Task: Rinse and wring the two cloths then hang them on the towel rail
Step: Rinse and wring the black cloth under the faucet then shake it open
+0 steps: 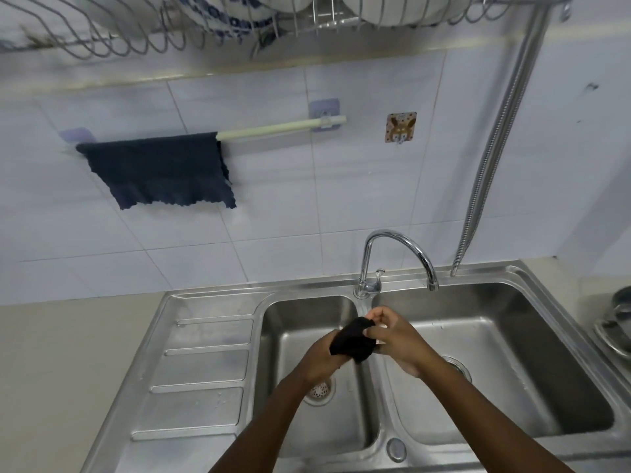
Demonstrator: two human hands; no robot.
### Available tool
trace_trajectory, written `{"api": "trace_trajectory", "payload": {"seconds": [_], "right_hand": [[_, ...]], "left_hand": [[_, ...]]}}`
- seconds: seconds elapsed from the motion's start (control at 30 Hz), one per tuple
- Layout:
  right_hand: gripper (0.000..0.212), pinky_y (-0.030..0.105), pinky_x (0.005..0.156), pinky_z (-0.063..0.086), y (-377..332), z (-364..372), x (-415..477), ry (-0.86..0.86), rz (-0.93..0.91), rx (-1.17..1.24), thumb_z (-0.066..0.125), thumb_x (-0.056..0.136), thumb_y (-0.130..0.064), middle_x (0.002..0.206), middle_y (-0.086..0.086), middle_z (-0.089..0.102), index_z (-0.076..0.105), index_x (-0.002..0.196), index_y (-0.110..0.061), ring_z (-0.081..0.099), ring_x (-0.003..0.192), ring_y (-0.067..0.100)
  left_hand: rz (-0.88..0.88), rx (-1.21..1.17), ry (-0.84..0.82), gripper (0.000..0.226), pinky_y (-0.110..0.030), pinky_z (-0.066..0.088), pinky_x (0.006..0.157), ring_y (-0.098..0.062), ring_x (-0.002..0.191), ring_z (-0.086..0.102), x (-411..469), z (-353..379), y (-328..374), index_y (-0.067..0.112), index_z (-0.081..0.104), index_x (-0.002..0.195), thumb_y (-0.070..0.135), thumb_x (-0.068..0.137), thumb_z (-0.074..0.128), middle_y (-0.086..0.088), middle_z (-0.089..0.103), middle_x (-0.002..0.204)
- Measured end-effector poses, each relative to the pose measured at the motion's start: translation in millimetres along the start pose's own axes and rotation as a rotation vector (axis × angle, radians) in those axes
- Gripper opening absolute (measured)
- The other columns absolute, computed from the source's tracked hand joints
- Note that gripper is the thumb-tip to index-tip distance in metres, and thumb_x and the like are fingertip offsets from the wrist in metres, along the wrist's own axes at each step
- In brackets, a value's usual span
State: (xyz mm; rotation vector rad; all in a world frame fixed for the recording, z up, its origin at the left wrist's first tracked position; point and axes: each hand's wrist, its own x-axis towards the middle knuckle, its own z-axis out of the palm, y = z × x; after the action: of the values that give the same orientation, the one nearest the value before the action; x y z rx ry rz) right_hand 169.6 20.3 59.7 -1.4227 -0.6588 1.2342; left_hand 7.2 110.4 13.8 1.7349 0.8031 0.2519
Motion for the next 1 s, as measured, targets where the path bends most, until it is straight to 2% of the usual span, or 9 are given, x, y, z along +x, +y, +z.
{"api": "trace_trajectory", "payload": {"seconds": [0.13, 0.23, 0.33, 0.5, 0.63, 0.7, 0.77, 0.83, 1.0], "right_hand": [[0.016, 0.041, 0.080, 0.058, -1.4, 2.4, -4.5, 0.015, -0.047, -0.162, 0.064, 0.086, -0.010, 0.110, 0.010, 0.055, 0.056, 0.097, -0.019, 0.062, 0.094, 0.024], [0.048, 0.032, 0.088, 0.055, -6.7, 9.3, -13.3, -0.057, -0.203, -0.522, 0.077, 0.076, -0.028, 0.124, -0.003, 0.048, 0.051, 0.116, -0.033, 0.057, 0.108, 0.018], [0.076, 0.026, 0.097, 0.043, -10.7, 21.9, -16.6, -0.095, -0.388, -0.972, 0.083, 0.065, -0.035, 0.127, -0.009, 0.039, 0.042, 0.128, -0.027, 0.045, 0.112, 0.009], [0.038, 0.030, 0.081, 0.045, -14.3, 44.2, -9.7, -0.045, -0.680, -1.210, 0.059, 0.077, -0.002, 0.112, 0.007, 0.052, 0.048, 0.112, -0.013, 0.053, 0.099, 0.022], [0.018, 0.039, 0.077, 0.047, -29.6, 40.9, -1.3, -0.058, -0.651, -1.297, 0.053, 0.078, -0.007, 0.097, 0.008, 0.058, 0.050, 0.094, -0.016, 0.055, 0.090, 0.025], [0.017, 0.039, 0.076, 0.048, -43.0, 42.0, -5.5, -0.077, -0.636, -1.314, 0.052, 0.072, -0.020, 0.095, 0.007, 0.061, 0.050, 0.089, -0.017, 0.057, 0.089, 0.024], [0.027, 0.038, 0.073, 0.049, -51.1, 44.6, -9.3, -0.106, -0.655, -1.400, 0.054, 0.070, -0.034, 0.096, 0.005, 0.061, 0.048, 0.090, -0.018, 0.058, 0.089, 0.023], [0.037, 0.034, 0.072, 0.046, -56.4, 47.9, -8.8, -0.131, -0.632, -1.511, 0.063, 0.070, -0.042, 0.099, 0.002, 0.062, 0.049, 0.097, -0.020, 0.059, 0.091, 0.021], [0.021, 0.037, 0.077, 0.050, -76.6, 62.4, 11.1, -0.092, -0.503, -1.584, 0.059, 0.081, -0.020, 0.100, 0.011, 0.068, 0.059, 0.101, -0.015, 0.065, 0.091, 0.029]], "left_hand": [[0.003, 0.167, -0.069, 0.007, -0.024, 0.045, 0.065, -0.009, 0.064, 0.057, -8.8, -21.8, 22.2, 0.026, 0.060, 0.096, 0.023, 0.090, 0.056, 0.006, 0.061, 0.071], [-0.032, 0.158, -0.130, 0.015, -0.026, 0.041, 0.062, -0.007, 0.058, 0.049, -12.1, -37.6, 33.3, 0.028, 0.059, 0.082, 0.015, 0.079, 0.051, 0.006, 0.054, 0.067], [-0.114, 0.173, -0.169, 0.014, -0.026, 0.042, 0.061, -0.010, 0.058, 0.048, -16.3, -49.8, 44.2, 0.019, 0.061, 0.082, 0.011, 0.077, 0.050, 0.001, 0.055, 0.070], [-0.226, 0.010, -0.257, 0.011, -0.023, 0.033, 0.056, -0.008, 0.056, 0.040, -27.3, -62.6, 73.2, 0.016, 0.063, 0.091, 0.024, 0.085, 0.060, 0.004, 0.053, 0.066], [-0.247, -0.202, -0.413, 0.024, -0.013, 0.037, 0.052, -0.002, 0.057, 0.040, -45.0, -79.9, 93.5, 0.012, 0.059, 0.097, 0.036, 0.096, 0.053, 0.008, 0.055, 0.068], [-0.219, -0.025, -0.379, 0.031, -0.017, 0.038, 0.056, -0.004, 0.056, 0.039, -49.6, -90.3, 97.0, 0.016, 0.055, 0.093, 0.047, 0.091, 0.056, 0.007, 0.049, 0.068], [-0.132, 0.325, -0.312, 0.035, -0.026, 0.038, 0.062, -0.010, 0.063, 0.044, -51.5, -99.0, 98.3, 0.022, 0.053, 0.087, 0.057, 0.088, 0.054, 0.004, 0.050, 0.071], [-0.070, 0.571, -0.241, 0.032, -0.029, 0.038, 0.064, -0.014, 0.071, 0.048, -53.7, -100.9, 102.6, 0.023, 0.053, 0.087, 0.054, 0.093, 0.045, 0.002, 0.053, 0.077], [0.018, 0.636, -0.008, 0.028, -0.029, 0.040, 0.074, -0.020, 0.090, 0.057, -57.2, -92.3, 105.5, 0.017, 0.058, 0.110, 0.039, 0.098, 0.044, -0.012, 0.065, 0.108]]}}
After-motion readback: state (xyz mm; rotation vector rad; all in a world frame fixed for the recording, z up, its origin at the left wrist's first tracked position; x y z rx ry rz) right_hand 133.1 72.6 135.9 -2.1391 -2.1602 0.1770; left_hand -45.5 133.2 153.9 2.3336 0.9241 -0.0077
